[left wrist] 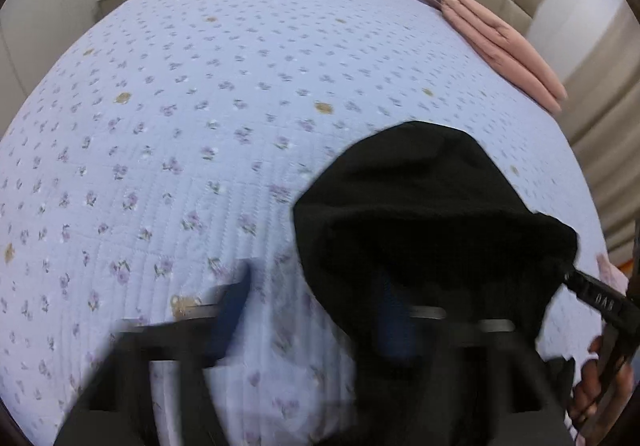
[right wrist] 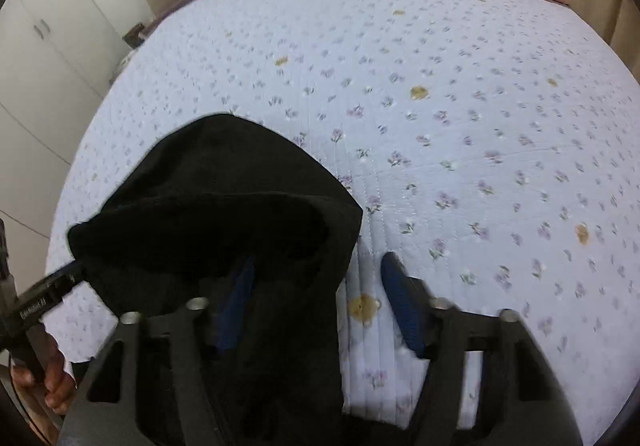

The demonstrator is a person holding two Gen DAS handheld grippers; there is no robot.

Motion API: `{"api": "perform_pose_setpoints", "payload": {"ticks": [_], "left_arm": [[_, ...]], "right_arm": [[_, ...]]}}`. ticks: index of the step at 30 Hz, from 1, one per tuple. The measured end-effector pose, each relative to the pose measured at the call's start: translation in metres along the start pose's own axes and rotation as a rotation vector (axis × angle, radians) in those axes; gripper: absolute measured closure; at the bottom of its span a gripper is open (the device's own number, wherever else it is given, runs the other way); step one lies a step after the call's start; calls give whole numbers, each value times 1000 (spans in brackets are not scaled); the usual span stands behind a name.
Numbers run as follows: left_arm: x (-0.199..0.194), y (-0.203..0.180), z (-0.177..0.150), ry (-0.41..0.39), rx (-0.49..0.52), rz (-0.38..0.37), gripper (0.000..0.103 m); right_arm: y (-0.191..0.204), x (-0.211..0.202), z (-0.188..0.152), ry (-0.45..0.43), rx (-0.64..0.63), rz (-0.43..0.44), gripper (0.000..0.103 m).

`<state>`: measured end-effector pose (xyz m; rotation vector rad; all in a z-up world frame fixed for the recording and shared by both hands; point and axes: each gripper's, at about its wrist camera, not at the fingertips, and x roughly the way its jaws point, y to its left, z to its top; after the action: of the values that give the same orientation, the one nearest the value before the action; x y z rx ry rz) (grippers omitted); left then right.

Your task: Fold large clothes

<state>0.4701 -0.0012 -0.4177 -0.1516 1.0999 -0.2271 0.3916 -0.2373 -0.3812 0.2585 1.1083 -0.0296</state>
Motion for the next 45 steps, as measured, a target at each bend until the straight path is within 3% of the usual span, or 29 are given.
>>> {"api": "perform_pose_setpoints", "payload": {"ticks": [1, 3, 6, 8, 10, 13, 15, 18, 20, 21, 24, 26, 28, 32, 36, 39, 43, 45], "left_arm": [[4, 4, 0, 18, -24, -27, 93], [-8, 14, -2, -18, -72, -78, 94], [-54, 22, -10, -103, -111, -212, 94], [-68, 22, -14, -118, -110, -258, 94], [-52, 28, -20, -60, -110, -278, 94], [21, 62, -33, 136, -249, -283, 94], [40, 80, -43, 121, -317, -404, 94], [34, 87, -47, 114, -337, -470, 92], [21, 80, -48, 91, -273, -431, 87], [11, 76, -48, 80, -228, -397, 87], [-19, 67, -46, 47, -113, -318, 84], [-32, 74, -45, 45, -77, -265, 69], [-41, 81, -41, 48, -68, -201, 67], [-66, 70, -29, -31, -49, -246, 67], [-81, 37, 0, -114, -7, -367, 63], [-52, 15, 11, -54, 36, -343, 62], [6, 12, -13, 94, 120, -283, 62], [21, 21, -26, 105, 98, -307, 63]], "right_arm": [[-2, 3, -1, -2, -3, -7, 79], [-12, -6, -4, -38, 15, 17, 93], [-30, -42, -12, -115, 73, 126, 95], [-33, -53, -17, -133, 64, 146, 95], [-35, -42, -24, -90, 53, 137, 96], [-46, 6, -35, 41, 89, 127, 96], [-53, 30, -40, 96, 125, 151, 96], [-62, 31, -38, 100, 191, 187, 95], [-62, 26, -37, 91, 180, 159, 87], [-58, 22, -37, 87, 145, 134, 78], [-45, 3, -37, 84, 34, 46, 66], [-40, -14, -37, 69, -33, 20, 56], [-41, -39, -37, 19, -49, 29, 52], [-26, -63, -24, -56, -61, 57, 52], [19, -53, 0, -112, -136, 85, 52], [42, -32, 6, -101, -178, 50, 52], [46, 15, -2, 40, -190, 38, 52], [40, 44, -17, 138, -200, 22, 52]]}}
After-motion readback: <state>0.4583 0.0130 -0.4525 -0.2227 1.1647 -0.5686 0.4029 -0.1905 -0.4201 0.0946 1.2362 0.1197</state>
